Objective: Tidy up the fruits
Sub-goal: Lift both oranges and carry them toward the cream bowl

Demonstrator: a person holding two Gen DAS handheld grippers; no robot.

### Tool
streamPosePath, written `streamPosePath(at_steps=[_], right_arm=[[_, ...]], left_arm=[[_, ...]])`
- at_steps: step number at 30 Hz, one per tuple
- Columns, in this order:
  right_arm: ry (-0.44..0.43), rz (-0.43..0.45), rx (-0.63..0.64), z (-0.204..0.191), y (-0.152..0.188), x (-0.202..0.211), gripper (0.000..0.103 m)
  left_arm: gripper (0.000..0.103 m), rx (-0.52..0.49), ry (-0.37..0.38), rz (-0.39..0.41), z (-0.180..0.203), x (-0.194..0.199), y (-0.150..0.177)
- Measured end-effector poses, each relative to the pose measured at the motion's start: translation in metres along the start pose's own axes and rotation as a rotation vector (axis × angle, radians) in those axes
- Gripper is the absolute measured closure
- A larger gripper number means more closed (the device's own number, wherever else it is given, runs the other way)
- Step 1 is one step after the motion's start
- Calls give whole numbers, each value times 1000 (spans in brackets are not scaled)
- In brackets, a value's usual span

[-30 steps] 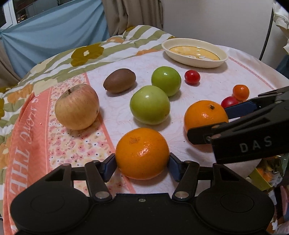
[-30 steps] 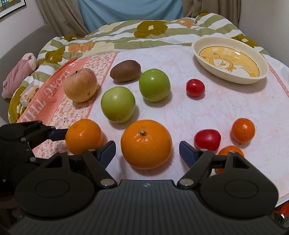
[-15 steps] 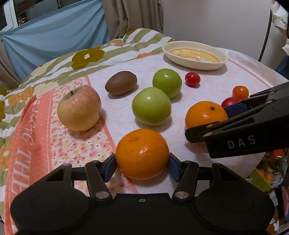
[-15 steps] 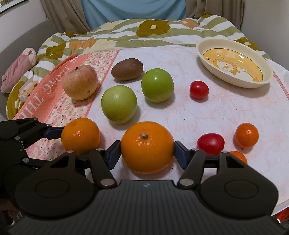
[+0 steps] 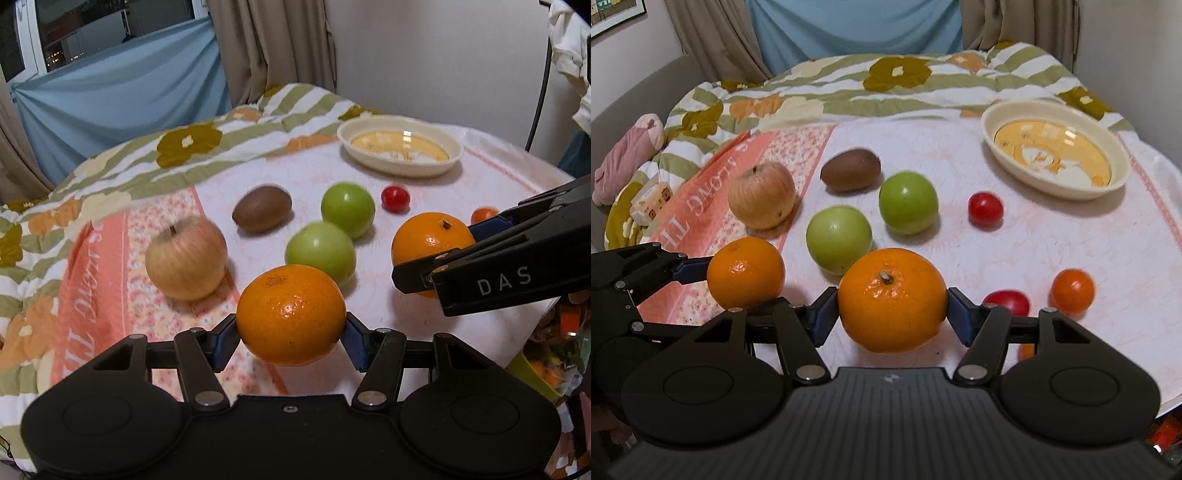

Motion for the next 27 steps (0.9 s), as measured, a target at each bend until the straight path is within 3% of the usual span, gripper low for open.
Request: streamPosePath(at_steps=[12, 20, 27], right_arm=[[60, 124, -46, 40, -42, 64, 26], [56, 149, -26, 106, -80, 73, 26], [29, 152, 27, 173, -114, 57, 26]], left_arm=[[40, -12, 27, 105, 28, 39, -60], [40, 23, -9, 129, 65, 27, -108], [40, 58, -30, 127, 98, -9, -151]])
Point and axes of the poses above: each gripper's, at about its wrist camera, not at the fingertips, and x roughly against the way its jaws point, z to its right, y to its underside, the point moved 1 cm from there along -x, roughly the way its jaws point, and after that the axes turned 6 degrees about x, right-handed, at the moved point
